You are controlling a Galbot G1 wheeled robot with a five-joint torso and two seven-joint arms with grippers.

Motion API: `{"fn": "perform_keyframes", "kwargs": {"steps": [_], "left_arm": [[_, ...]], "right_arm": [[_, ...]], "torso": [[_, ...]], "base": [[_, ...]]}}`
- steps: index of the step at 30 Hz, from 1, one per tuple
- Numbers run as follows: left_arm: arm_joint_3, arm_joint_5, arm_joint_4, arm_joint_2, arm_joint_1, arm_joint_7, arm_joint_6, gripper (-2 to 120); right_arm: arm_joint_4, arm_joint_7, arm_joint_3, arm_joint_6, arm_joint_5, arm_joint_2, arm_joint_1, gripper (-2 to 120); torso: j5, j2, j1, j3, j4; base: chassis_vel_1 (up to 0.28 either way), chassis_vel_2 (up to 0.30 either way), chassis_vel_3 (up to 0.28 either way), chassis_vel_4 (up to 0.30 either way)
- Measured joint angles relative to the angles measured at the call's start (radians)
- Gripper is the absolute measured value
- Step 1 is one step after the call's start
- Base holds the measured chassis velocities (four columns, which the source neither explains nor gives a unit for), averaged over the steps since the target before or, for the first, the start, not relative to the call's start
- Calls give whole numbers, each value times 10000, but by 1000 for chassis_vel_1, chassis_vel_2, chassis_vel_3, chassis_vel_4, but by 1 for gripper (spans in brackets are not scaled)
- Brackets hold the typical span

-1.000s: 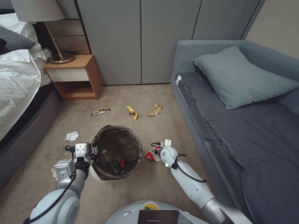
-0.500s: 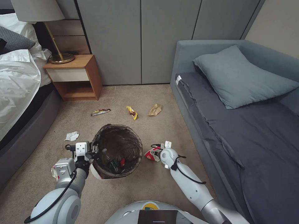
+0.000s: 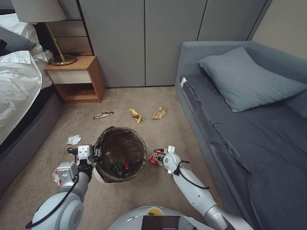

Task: Pick up the trash bin, then pick up the garbage from the floor and place it into the trash bin.

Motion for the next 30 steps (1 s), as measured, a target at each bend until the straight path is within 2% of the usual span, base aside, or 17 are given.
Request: {"fn": "perform_keyframes", "kwargs": {"steps": [8, 12, 14, 15, 17, 19, 21, 22, 24, 25, 27, 30], "left_arm": [[18, 38, 0, -19, -87, 1, -77, 7], [21, 50, 0, -13, -111, 2, -96, 7], [17, 108, 32, -9, -140, 4, -150, 7], [17, 108, 32, -9, -140, 4, -150, 7], [10, 120, 56, -2, -148, 6, -173, 7], [13, 121, 63, 2, -151, 6, -176, 7], [33, 123, 85, 9, -160, 11, -187, 7], [33, 123, 85, 9, -160, 11, -187, 7], [37, 125, 110, 28, -173, 14, -191, 7], [37, 125, 110, 28, -173, 14, -191, 7], [38, 122, 127, 63, -193, 16, -192, 7], [43, 114, 136, 81, -210, 18, -193, 7]], "right_arm": [[138, 30, -85, 66, -28, -35, 18, 65], [173, 40, -103, 71, -43, -40, 18, 55], [211, 54, -113, 63, -41, -48, 14, 46], [211, 54, -113, 63, -41, -48, 14, 46], [268, 63, -114, 41, -37, -60, -17, 33], [282, 65, -112, 32, -40, -64, -34, 30], [346, 62, -109, 25, -47, -89, -86, 18], [346, 62, -109, 25, -47, -89, -86, 18], [388, 55, -109, 24, -79, -106, -123, 7], [388, 55, -109, 24, -79, -106, -123, 7], [441, 38, -109, 24, -172, -127, -148, 0], [552, -34, -110, 40, -384, -174, -196, 0]], "torso": [[-2, 0, 0, 0, -1], [-1, 0, 0, 0, -1], [1, 0, 0, 0, 0], [1, 0, 0, 0, 0], [2, 0, 0, 0, 0], [2, 1, 0, 0, 1], [2, 1, 0, -1, 0], [2, 1, 0, -1, 0], [2, 1, 0, 0, 1], [2, 1, 0, 0, 1], [2, 1, 0, 0, 1], [3, 1, 0, 0, 2]], "base": [[0, 0, 0, 0], [0, 0, 0, 0], [0, 0, 0, 0], [0, 0, 0, 0], [0, 0, 0, 0], [0, 0, 0, 0], [0, 0, 0, 0], [0, 0, 0, 0], [0, 0, 0, 0], [0, 0, 0, 0], [0, 0, 0, 0], [0, 0, 0, 0]]}}
